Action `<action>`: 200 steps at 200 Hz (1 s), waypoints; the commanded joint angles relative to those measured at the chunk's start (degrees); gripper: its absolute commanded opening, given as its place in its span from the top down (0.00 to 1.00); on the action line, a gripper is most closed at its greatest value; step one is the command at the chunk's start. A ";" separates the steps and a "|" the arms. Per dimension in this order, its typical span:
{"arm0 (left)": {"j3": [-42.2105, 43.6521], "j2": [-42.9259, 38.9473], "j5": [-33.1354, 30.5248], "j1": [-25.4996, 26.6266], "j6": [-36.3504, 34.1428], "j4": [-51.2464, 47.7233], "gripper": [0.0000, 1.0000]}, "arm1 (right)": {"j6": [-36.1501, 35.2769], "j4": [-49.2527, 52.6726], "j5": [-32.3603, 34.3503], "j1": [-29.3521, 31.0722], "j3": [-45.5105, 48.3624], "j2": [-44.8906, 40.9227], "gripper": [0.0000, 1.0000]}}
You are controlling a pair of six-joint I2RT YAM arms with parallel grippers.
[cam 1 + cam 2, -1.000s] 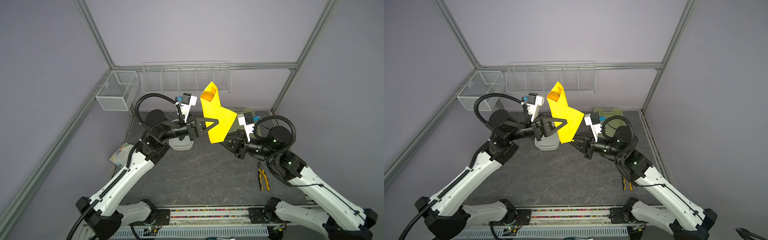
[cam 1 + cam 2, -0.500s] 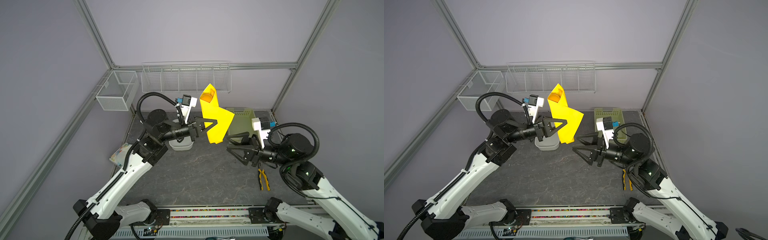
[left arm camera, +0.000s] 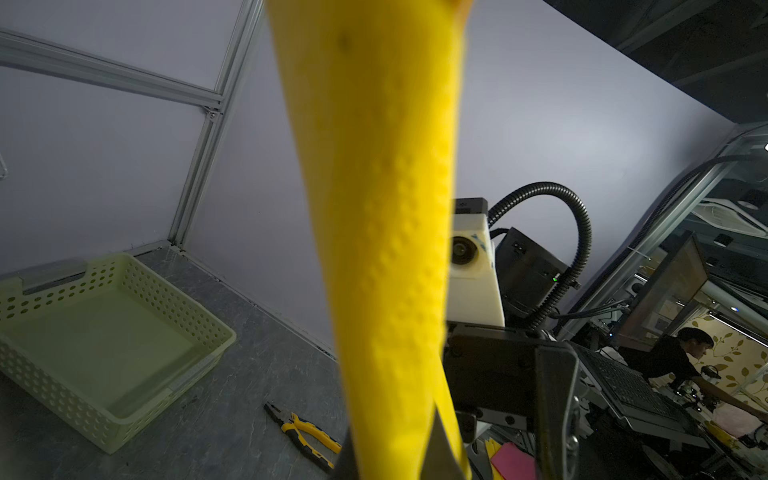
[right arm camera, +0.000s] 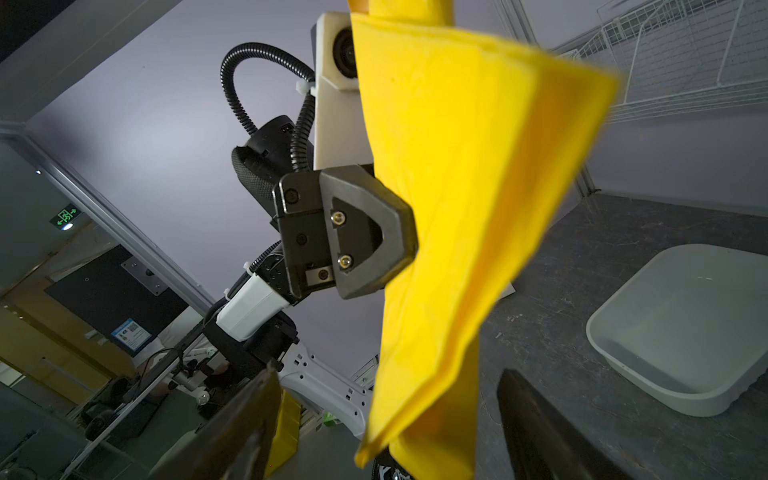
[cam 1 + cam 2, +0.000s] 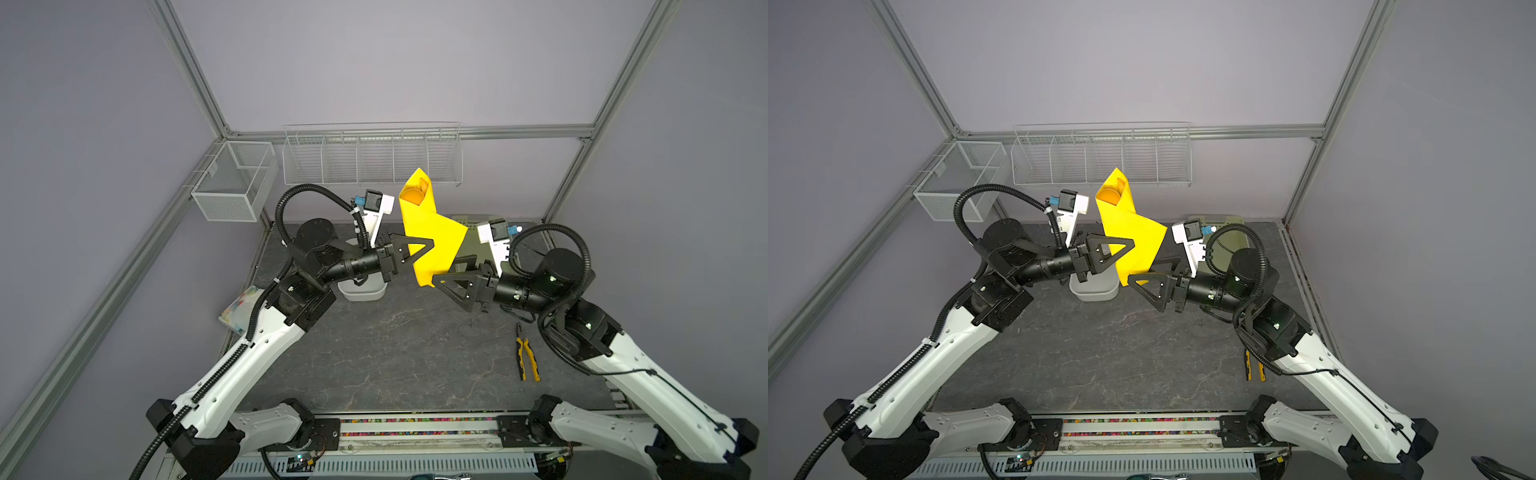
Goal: Place the utensils on the paper napkin and roll it up
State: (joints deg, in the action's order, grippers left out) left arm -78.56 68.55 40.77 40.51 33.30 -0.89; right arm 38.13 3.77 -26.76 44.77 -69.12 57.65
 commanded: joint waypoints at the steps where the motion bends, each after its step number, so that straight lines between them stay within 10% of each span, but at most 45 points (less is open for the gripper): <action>1: -2.10 -0.95 -0.43 -0.17 -1.31 0.19 1.00 | 2.57 0.37 1.44 0.34 -0.36 0.21 0.16; 200: 0.15 -3.08 -4.22 -0.17 -1.40 2.10 0.85 | 4.99 -8.85 -1.66 0.34 3.84 0.40 0.94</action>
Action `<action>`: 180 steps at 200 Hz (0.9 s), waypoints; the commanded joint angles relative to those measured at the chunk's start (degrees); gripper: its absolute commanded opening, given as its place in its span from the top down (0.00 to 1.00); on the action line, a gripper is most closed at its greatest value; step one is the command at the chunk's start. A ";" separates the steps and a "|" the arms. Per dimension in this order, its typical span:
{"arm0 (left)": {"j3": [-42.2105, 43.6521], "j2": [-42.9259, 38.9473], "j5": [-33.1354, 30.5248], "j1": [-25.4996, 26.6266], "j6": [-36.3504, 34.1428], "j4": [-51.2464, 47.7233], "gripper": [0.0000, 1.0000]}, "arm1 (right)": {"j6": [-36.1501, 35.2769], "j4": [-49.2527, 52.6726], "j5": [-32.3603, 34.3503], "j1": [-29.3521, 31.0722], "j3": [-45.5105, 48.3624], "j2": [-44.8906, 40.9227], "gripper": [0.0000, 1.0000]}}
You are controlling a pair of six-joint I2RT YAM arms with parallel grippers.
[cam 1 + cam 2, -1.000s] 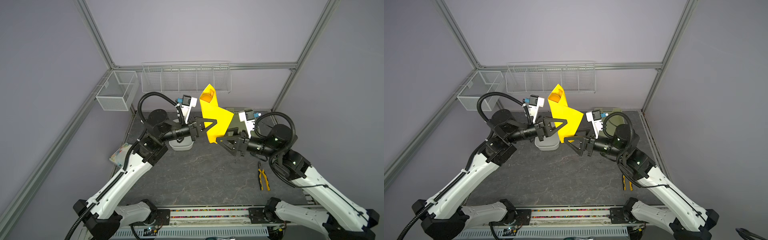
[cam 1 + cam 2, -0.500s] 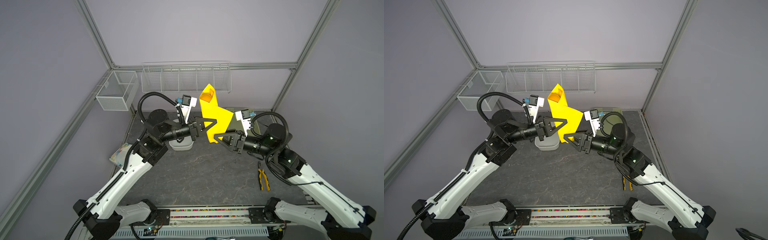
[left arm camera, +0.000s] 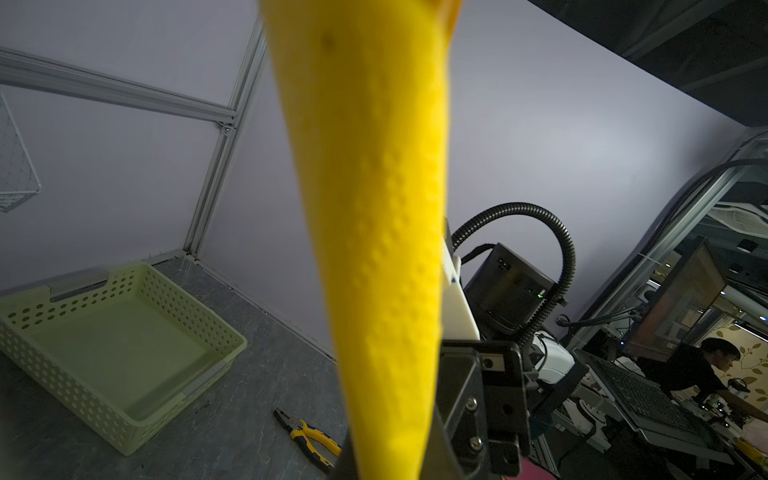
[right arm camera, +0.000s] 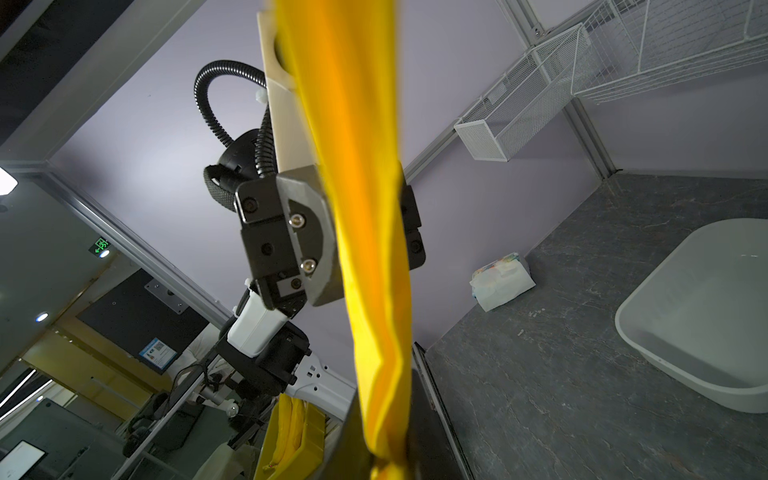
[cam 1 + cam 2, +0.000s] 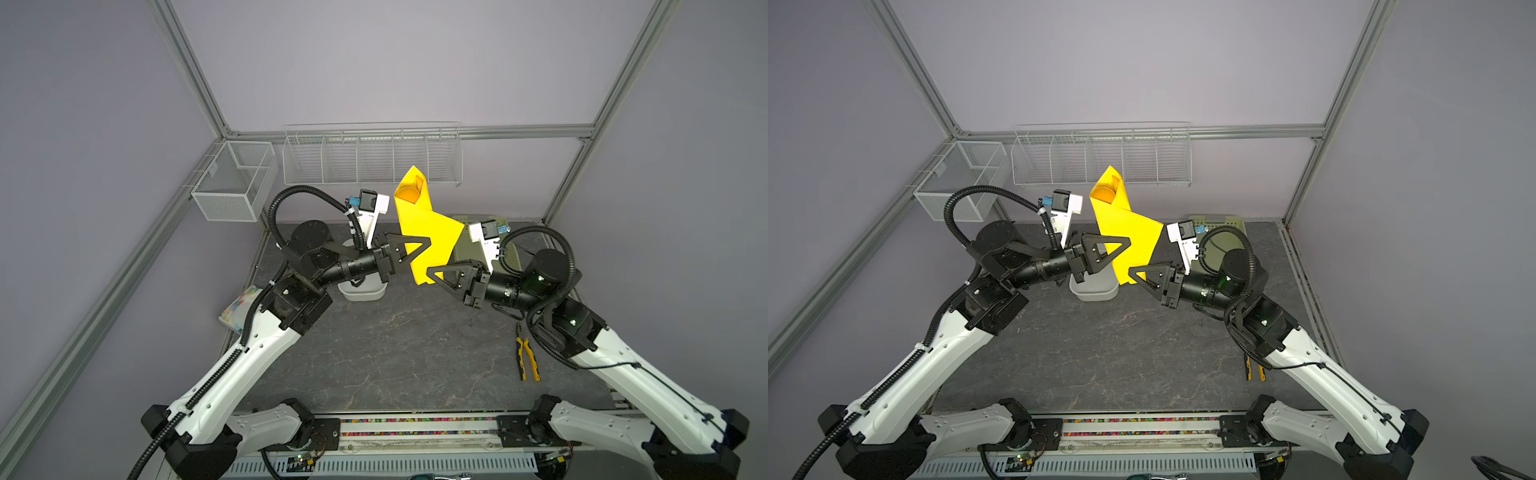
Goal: Place the utensils on the paper napkin and roll it up
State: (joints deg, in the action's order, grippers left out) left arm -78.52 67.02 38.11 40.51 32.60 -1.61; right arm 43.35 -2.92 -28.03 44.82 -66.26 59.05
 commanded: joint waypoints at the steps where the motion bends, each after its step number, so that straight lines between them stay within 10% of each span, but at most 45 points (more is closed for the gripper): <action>1: 0.16 -1.55 -1.55 -0.17 -0.65 2.83 0.85 | -0.31 -2.12 -0.38 0.33 0.97 -1.02 0.94; 51: 2.59 -1.92 -0.46 -0.17 4.36 7.98 0.61 | -3.76 -3.35 -1.53 0.36 0.61 -1.93 0.94; 180: 3.17 1.08 6.54 -0.15 11.83 16.03 0.75 | -7.92 -3.82 -8.50 0.82 -0.52 -1.83 0.94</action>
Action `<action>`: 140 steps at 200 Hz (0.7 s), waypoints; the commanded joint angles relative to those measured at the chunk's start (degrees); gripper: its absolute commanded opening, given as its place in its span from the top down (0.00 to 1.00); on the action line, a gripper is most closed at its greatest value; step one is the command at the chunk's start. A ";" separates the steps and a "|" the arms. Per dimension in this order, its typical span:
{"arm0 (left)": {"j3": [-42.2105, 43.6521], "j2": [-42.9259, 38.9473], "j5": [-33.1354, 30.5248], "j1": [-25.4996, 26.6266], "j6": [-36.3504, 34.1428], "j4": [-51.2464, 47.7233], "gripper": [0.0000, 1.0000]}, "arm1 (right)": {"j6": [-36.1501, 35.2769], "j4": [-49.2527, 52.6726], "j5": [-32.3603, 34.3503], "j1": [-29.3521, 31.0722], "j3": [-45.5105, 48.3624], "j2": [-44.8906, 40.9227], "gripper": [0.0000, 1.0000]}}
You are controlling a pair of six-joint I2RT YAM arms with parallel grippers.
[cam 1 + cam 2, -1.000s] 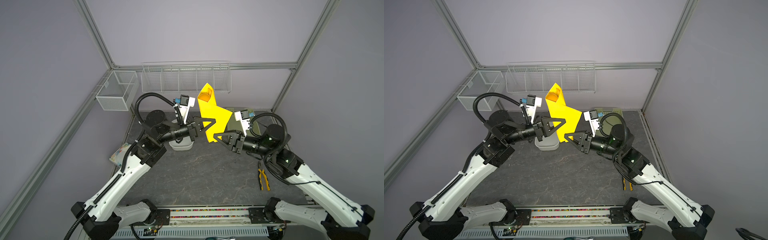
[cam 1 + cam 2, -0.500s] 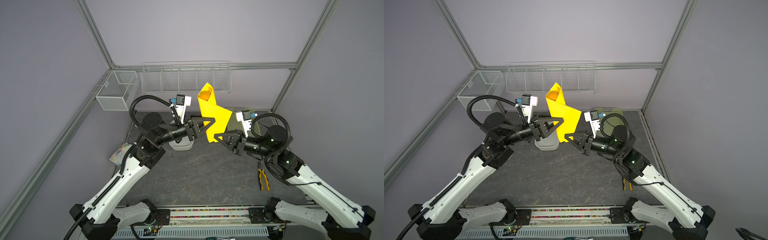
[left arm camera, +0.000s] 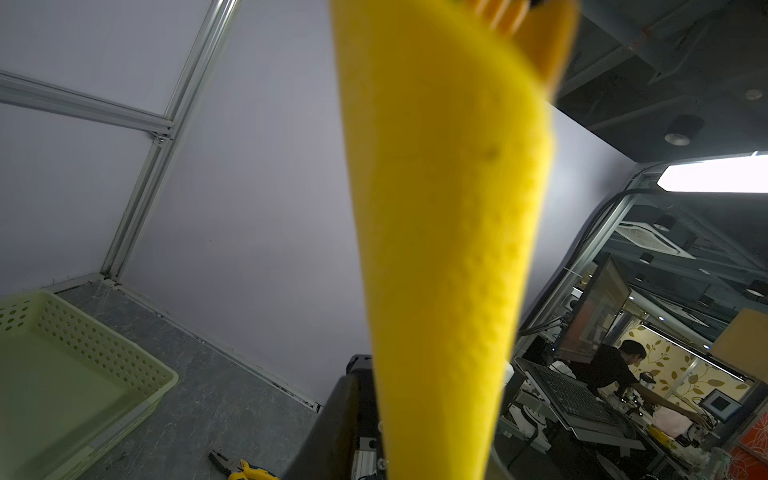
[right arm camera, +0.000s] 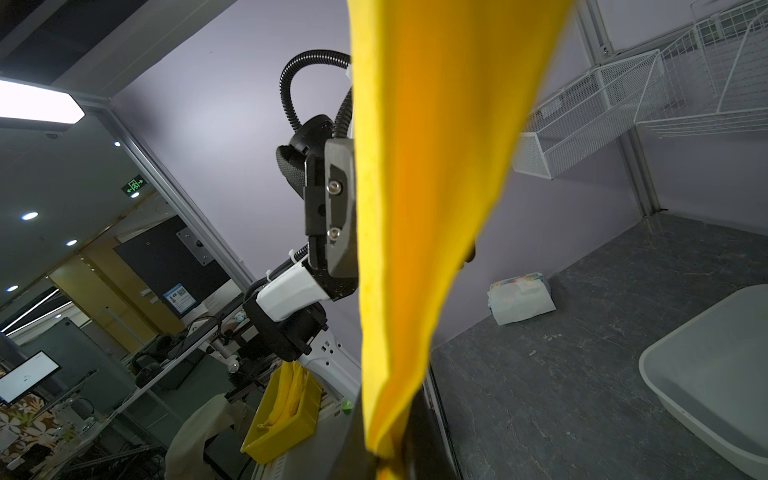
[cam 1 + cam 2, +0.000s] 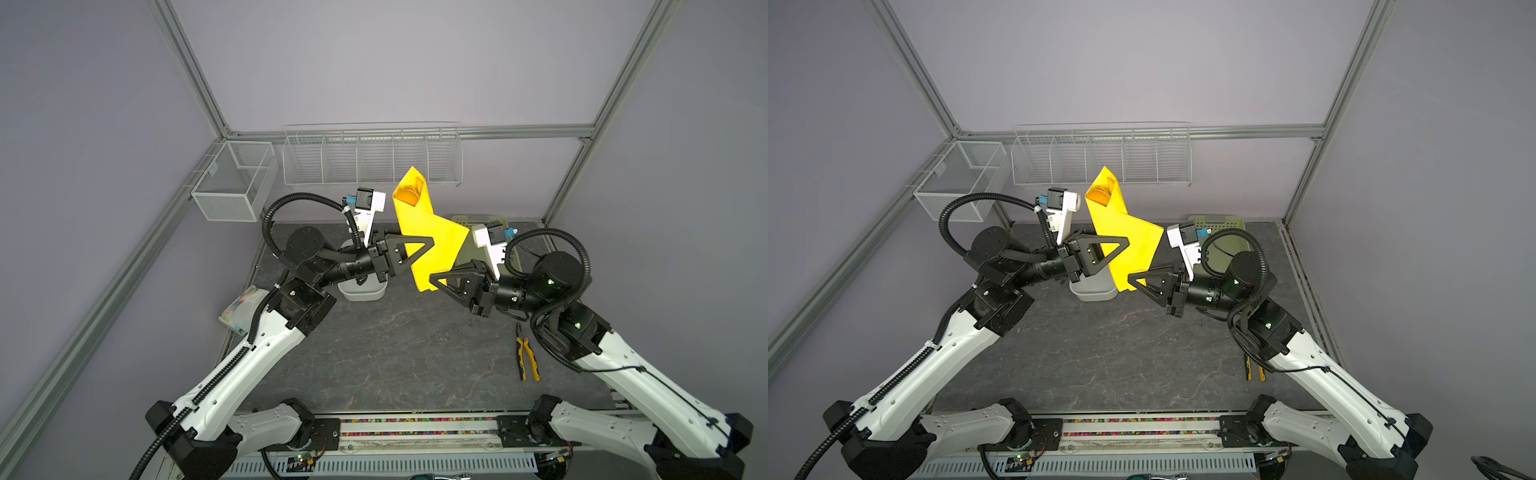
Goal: Place the utensils on the paper napkin and roll it up
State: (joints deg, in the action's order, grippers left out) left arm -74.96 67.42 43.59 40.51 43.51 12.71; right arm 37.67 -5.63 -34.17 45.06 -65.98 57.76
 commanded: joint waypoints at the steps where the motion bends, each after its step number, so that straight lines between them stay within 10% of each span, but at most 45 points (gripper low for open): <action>1: -0.42 0.69 1.05 -0.16 0.90 1.71 0.75 | -2.29 -1.08 -2.33 0.57 -0.86 -0.50 0.94; 63: -1.50 -0.79 -3.06 -0.25 -4.05 -4.91 0.90 | -4.02 2.66 0.15 0.65 -1.26 -1.01 0.93; 107: -2.15 -1.72 -6.12 -0.24 -8.03 -9.83 0.93 | -5.86 9.93 8.75 0.69 -1.82 -3.53 0.61; 140: -3.70 -1.68 -8.55 -0.18 -12.24 -16.03 0.94 | -7.43 15.44 17.04 0.65 -2.62 -6.49 0.59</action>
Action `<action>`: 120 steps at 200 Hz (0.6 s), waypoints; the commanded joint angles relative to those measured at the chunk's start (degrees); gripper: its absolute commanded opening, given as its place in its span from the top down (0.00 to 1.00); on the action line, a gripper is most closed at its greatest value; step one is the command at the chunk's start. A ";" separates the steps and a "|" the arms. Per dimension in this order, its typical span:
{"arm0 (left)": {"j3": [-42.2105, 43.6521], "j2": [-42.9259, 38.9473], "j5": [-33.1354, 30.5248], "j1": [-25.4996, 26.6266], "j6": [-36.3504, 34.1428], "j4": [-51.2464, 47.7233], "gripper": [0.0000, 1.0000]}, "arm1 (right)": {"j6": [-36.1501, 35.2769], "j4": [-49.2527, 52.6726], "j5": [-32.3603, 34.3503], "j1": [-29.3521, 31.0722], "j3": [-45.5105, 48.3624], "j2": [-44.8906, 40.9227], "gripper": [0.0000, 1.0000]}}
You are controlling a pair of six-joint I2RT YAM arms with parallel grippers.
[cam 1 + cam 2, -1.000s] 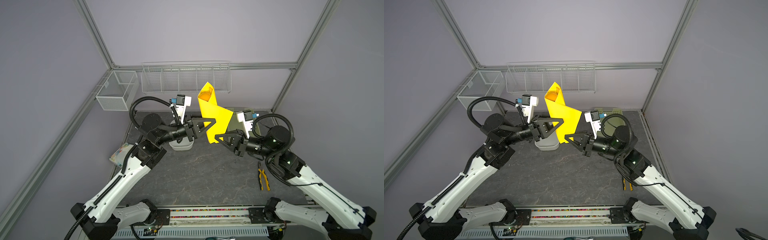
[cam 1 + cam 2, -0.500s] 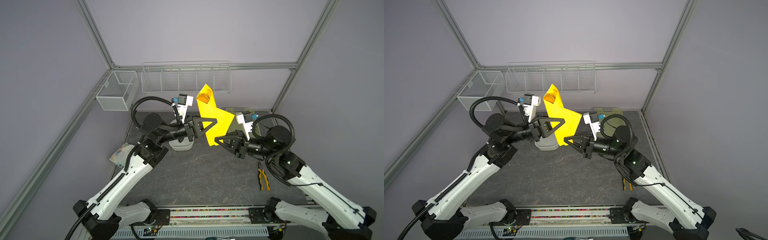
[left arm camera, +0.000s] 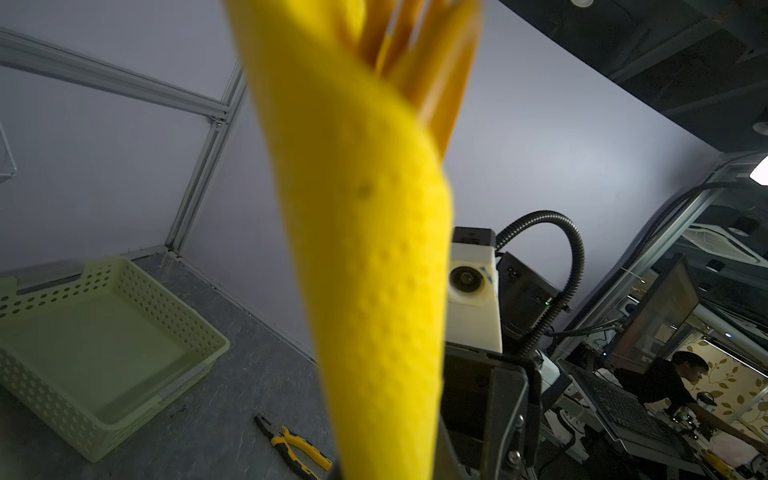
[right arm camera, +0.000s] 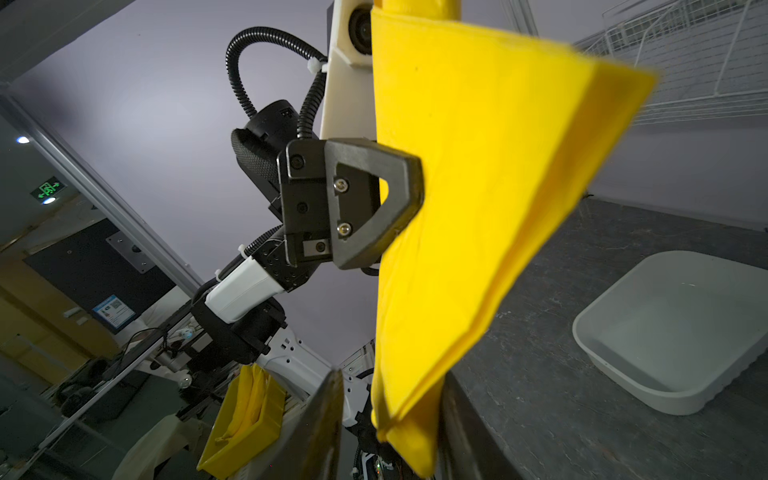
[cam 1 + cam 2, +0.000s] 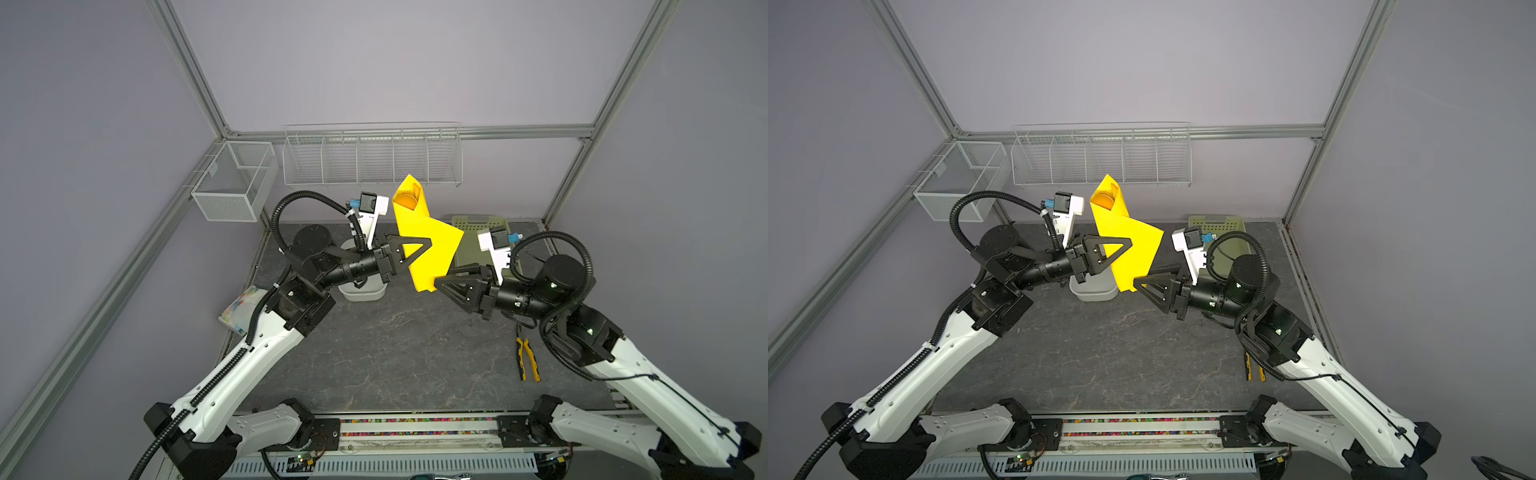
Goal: Place the utensils on the paper napkin and roll it up
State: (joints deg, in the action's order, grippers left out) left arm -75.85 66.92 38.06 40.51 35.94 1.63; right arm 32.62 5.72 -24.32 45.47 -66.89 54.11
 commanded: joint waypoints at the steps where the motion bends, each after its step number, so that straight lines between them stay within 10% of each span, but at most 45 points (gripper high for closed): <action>1: -2.81 -1.22 -3.10 -0.22 -4.80 -5.09 0.94 | -2.43 4.11 7.31 0.23 -1.77 -2.90 0.58; 51: -3.32 -1.11 -4.20 -0.26 -7.97 -9.45 0.94 | -3.99 6.03 4.58 0.23 -7.03 -1.79 0.42; 120: -2.82 -1.09 -1.21 -0.26 -8.86 -9.26 0.97 | -4.25 13.53 1.94 0.22 -16.16 7.29 0.44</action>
State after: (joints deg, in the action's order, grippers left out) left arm -77.30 66.57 35.68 40.51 29.15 -7.46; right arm 29.47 15.77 -20.25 45.47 -81.58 59.44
